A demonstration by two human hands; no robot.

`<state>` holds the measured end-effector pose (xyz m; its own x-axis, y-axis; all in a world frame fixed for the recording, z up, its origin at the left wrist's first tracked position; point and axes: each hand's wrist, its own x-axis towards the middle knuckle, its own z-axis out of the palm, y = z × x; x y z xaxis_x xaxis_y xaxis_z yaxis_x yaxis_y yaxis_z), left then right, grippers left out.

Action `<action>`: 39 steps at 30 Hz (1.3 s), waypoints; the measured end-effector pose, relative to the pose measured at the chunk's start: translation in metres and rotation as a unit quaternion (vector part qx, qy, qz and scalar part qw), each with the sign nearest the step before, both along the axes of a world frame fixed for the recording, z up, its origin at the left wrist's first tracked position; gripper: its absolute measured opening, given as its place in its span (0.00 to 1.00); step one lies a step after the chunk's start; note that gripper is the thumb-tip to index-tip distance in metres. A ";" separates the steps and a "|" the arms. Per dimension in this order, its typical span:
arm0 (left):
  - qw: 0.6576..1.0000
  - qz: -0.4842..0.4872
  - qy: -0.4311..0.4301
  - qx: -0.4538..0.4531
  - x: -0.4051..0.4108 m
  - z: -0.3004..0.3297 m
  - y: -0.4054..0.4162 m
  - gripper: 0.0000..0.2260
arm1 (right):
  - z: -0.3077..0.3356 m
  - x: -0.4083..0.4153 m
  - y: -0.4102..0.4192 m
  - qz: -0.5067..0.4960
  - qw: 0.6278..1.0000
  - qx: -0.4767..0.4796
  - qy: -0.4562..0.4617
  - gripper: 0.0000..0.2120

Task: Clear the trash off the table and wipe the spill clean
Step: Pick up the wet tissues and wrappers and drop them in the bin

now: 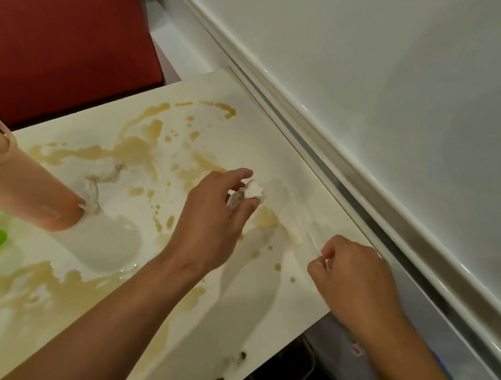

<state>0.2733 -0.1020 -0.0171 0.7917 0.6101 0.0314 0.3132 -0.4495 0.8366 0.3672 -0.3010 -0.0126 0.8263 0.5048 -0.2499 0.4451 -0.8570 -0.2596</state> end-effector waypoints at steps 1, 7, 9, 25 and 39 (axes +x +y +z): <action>1.000 -0.007 0.000 -0.008 -0.007 0.001 -0.009 0.16 | 0.005 -0.007 -0.015 -0.024 1.000 0.011 0.010 0.06; 0.994 -0.063 0.031 -0.079 -0.039 -0.004 -0.065 0.12 | 0.003 -0.057 -0.096 -0.143 0.982 0.101 0.073 0.09; 0.991 -0.082 0.041 -0.095 -0.046 -0.008 -0.081 0.10 | -0.009 -0.072 -0.116 -0.173 0.972 0.130 0.094 0.11; 0.971 -0.193 0.099 -0.105 -0.100 -0.058 -0.178 0.09 | -0.185 -0.128 -0.152 -0.241 0.935 0.187 0.181 0.05; 0.944 -0.182 0.208 -0.178 -0.092 -0.176 -0.215 0.10 | -0.227 -0.142 -0.193 -0.272 0.929 0.134 0.210 0.11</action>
